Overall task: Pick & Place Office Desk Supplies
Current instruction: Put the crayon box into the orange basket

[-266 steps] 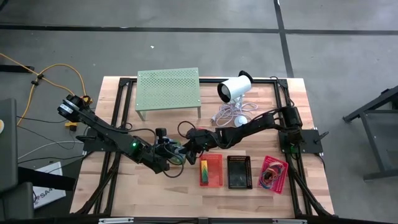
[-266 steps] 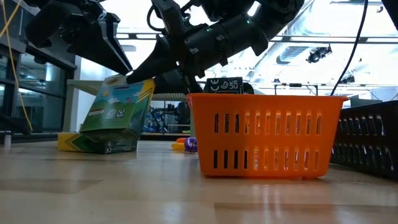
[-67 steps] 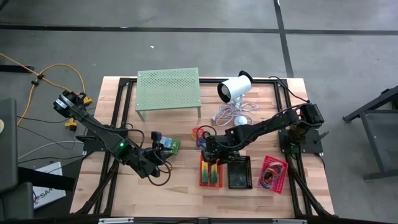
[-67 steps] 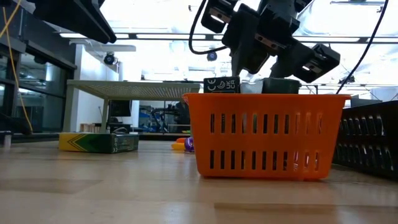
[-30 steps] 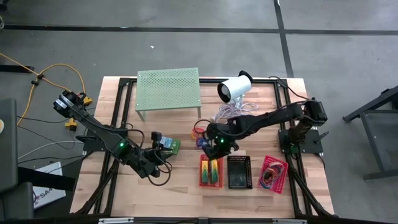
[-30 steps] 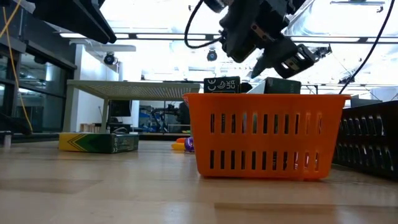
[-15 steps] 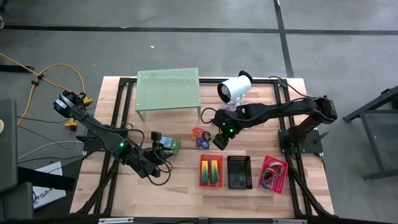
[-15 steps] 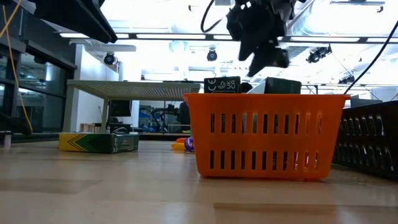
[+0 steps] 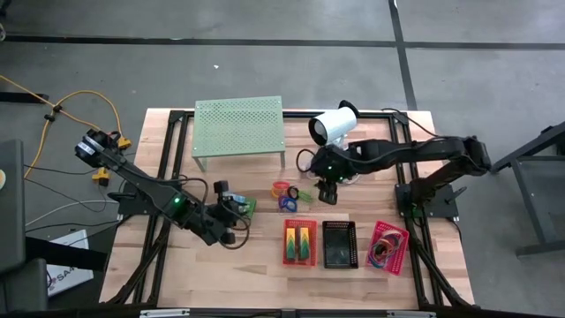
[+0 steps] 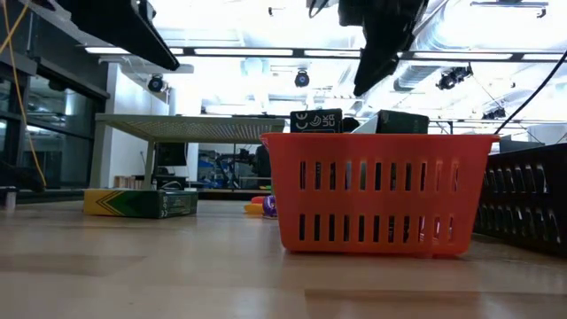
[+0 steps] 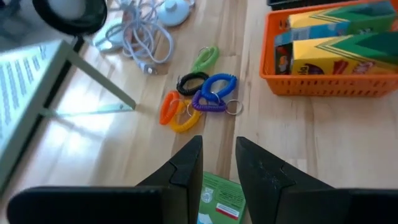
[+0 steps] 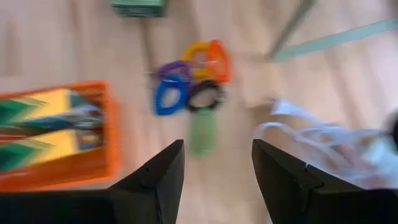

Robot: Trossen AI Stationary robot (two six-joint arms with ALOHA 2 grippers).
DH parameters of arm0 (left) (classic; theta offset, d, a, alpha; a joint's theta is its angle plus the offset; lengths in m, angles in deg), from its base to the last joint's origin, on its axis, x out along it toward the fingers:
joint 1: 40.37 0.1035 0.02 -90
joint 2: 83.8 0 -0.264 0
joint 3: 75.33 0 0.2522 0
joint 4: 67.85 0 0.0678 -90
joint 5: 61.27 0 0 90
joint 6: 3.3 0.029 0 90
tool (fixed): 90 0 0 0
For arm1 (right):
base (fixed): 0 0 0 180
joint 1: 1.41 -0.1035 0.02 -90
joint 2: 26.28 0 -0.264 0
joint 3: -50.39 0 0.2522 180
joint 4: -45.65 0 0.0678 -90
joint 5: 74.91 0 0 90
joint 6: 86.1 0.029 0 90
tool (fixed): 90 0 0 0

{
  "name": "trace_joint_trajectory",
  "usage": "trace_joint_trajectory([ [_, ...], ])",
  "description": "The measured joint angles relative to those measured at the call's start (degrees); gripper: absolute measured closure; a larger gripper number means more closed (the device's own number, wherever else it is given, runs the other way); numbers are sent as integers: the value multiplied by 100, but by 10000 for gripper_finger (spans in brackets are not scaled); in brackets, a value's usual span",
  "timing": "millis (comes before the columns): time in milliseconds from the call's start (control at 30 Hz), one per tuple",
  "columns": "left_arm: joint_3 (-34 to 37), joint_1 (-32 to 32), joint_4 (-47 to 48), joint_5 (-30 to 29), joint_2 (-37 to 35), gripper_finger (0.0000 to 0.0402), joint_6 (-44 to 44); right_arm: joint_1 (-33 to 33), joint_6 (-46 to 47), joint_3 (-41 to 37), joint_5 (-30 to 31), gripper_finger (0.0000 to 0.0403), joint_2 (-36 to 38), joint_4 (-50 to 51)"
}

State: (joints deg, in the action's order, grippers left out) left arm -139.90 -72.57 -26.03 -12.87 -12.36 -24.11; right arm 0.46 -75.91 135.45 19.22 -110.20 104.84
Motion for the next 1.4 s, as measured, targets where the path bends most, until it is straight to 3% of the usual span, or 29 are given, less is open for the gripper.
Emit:
trace_joint_trajectory([
  [167,0,227,45,380,0,312,-495,145,-606,0,630,227,131,75],
  [300,0,376,103,571,0,312,-677,263,-1131,0,763,227,168,85],
  [833,-2,822,485,612,0,312,-711,922,-1298,-85,-5,227,168,782],
  [1100,-2,821,522,612,0,312,-718,916,-874,-959,-2,227,259,647],
  [1400,-7,821,519,610,0,312,-729,916,-389,-2225,109,227,1001,-430],
])
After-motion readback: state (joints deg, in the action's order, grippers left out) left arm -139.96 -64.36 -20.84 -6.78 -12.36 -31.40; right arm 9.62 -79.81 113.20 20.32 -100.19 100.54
